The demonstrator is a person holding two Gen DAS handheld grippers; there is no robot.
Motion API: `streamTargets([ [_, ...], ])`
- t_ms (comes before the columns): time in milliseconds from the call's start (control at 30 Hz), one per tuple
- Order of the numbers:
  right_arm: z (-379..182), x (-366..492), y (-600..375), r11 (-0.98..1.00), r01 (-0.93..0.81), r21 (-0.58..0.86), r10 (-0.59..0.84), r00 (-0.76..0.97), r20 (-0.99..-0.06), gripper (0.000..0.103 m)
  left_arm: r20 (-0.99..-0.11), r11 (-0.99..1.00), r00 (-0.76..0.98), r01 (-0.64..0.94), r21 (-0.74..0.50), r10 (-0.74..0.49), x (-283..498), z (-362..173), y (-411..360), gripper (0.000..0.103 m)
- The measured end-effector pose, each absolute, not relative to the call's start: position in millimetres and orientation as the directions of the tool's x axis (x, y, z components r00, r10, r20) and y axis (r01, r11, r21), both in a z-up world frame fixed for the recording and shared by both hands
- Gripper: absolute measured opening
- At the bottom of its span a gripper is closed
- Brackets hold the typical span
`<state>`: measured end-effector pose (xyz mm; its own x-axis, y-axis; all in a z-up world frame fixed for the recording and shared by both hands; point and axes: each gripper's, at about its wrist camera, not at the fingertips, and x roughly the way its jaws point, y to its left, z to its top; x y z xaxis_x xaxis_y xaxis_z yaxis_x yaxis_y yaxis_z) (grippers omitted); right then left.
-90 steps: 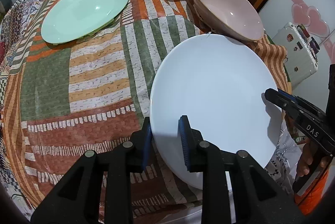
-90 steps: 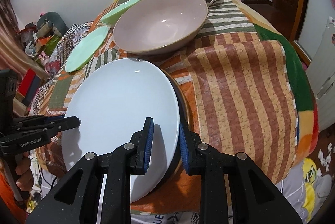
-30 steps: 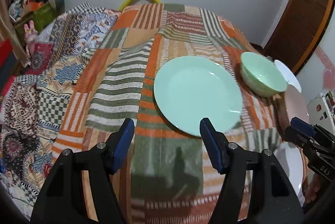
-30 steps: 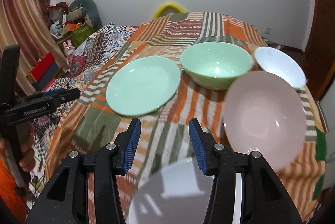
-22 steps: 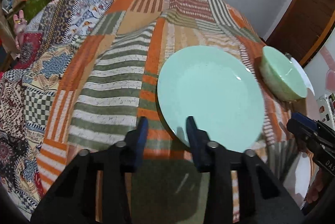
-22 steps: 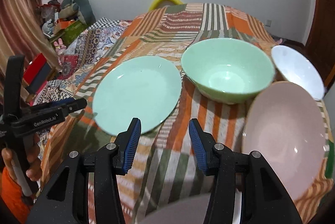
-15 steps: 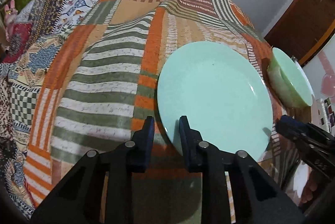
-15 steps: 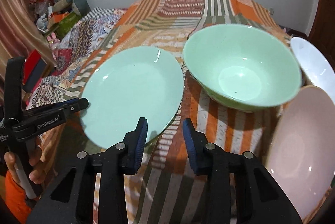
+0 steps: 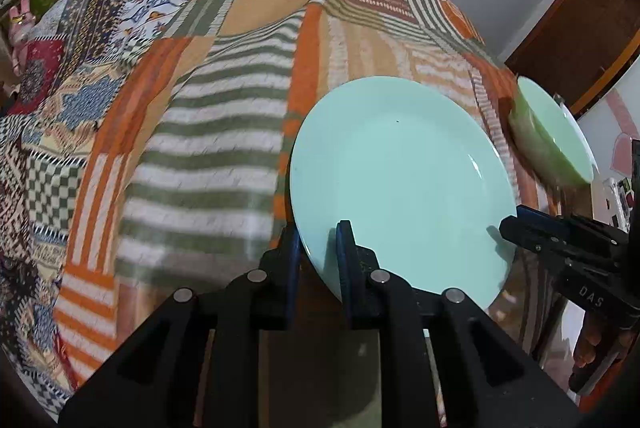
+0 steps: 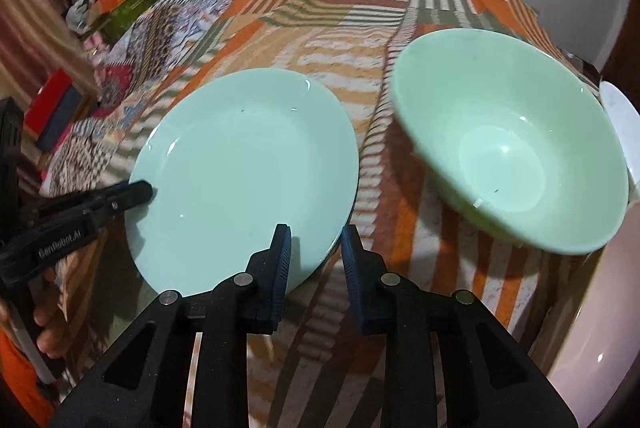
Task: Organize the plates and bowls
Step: 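Lift the mint-green plate with both tools, then carry the mint-green plate with both tools over the white plate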
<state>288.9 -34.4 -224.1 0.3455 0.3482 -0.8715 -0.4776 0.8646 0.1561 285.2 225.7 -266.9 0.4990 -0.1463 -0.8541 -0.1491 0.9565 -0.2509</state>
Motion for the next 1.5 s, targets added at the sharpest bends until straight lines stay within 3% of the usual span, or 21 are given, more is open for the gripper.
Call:
streamTargets([
  [267,-226,242,-27,0.795,-0.576,0.192,0.399,0.257,-0.88,0.023,-0.872,0.96,0.469,-0.148,-0.236,-0.142,238,-266,233,0.018],
  [700,-237,285,-4,0.824,-0.528,0.206,0.378,0.242,-0.894,0.024,-0.873,0.968,0.472,-0.141,-0.207,-0.118,239,-268,233,0.018],
  [1033,-230,267,-13,0.822,-0.547,0.155,0.361,0.292,-0.886,0.02,-0.871,0.971,0.478,-0.129,-0.199,-0.115,227,-261,220,0.018],
  [1500,-195,223,-62,0.834,-0.498,0.238,0.445,0.352,-0.823,0.021,-0.837,0.979,0.532,-0.067,-0.195,-0.13,175,-214,175,0.019],
])
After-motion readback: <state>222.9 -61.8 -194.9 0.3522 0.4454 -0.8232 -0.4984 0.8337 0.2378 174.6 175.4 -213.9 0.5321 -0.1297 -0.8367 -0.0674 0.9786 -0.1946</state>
